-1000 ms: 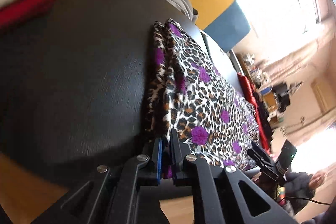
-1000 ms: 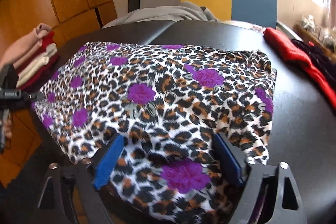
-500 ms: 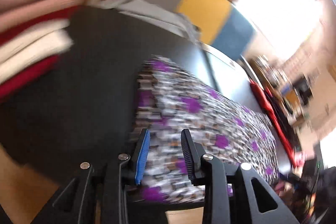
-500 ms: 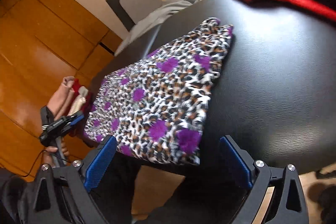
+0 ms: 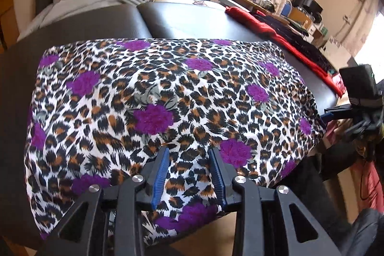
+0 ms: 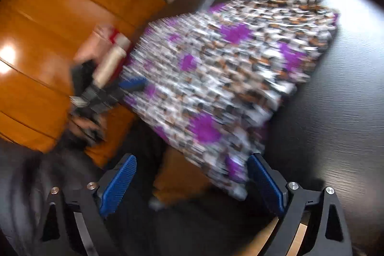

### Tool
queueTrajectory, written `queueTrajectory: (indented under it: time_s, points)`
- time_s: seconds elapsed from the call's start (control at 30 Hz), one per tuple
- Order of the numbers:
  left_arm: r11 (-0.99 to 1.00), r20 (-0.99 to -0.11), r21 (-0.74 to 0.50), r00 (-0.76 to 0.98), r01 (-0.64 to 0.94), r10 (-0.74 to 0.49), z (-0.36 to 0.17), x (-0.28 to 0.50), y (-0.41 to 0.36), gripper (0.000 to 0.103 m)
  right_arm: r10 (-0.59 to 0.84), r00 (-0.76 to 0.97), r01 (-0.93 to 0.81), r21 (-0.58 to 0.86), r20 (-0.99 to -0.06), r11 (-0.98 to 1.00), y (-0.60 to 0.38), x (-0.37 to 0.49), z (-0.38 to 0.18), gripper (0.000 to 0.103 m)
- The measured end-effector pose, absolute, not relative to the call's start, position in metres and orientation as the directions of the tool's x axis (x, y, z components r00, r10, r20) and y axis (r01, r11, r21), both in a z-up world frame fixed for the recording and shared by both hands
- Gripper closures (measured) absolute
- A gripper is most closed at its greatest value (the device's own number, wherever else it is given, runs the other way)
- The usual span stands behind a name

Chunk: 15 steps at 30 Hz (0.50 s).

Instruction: Fold clothes

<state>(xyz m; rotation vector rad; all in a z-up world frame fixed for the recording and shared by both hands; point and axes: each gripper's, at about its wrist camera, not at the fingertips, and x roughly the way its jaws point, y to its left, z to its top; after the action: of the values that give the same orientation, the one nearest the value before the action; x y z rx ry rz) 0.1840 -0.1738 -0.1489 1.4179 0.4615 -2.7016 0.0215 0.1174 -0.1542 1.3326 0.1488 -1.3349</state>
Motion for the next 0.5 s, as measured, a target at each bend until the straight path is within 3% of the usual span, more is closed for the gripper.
queueTrajectory:
  time_s: [0.03, 0.1, 0.27, 0.37, 0.5]
  points:
    - [-0.954, -0.817, -0.238, -0.569, 0.185, 0.093, -0.147, 0.184, -0.174, 0.069, -0.552, 0.321, 0.764, 0.555, -0.77, -0.329, 0.118, 0.02, -0.154, 0.019]
    - [-0.95, -0.815, -0.253, -0.569, 0.183, 0.107, -0.141, 0.184, -0.176, 0.069, -0.488, 0.278, 0.795, 0.483, -0.827, -0.366, 0.122, 0.022, -0.15, 0.021]
    - [-0.946, -0.763, -0.294, -0.629, 0.136, 0.147, -0.124, 0.174, -0.173, 0.068, -0.611, 0.136, 0.794, 0.454, -0.78, -0.404, 0.12, 0.025, -0.111, 0.018]
    - [-0.959, -0.77, -0.257, -0.625, 0.123, 0.126, -0.125, 0.165, -0.168, 0.067, -0.686, 0.143, 0.808, 0.484, -0.714, -0.335, 0.1, 0.042, -0.102, 0.006]
    - [-0.972, -0.818, -0.174, -0.572, 0.156, 0.054, -0.145, 0.164, -0.168, 0.068, -0.549, 0.068, 0.844, 0.342, -0.833, -0.414, 0.077, 0.058, -0.139, 0.006]
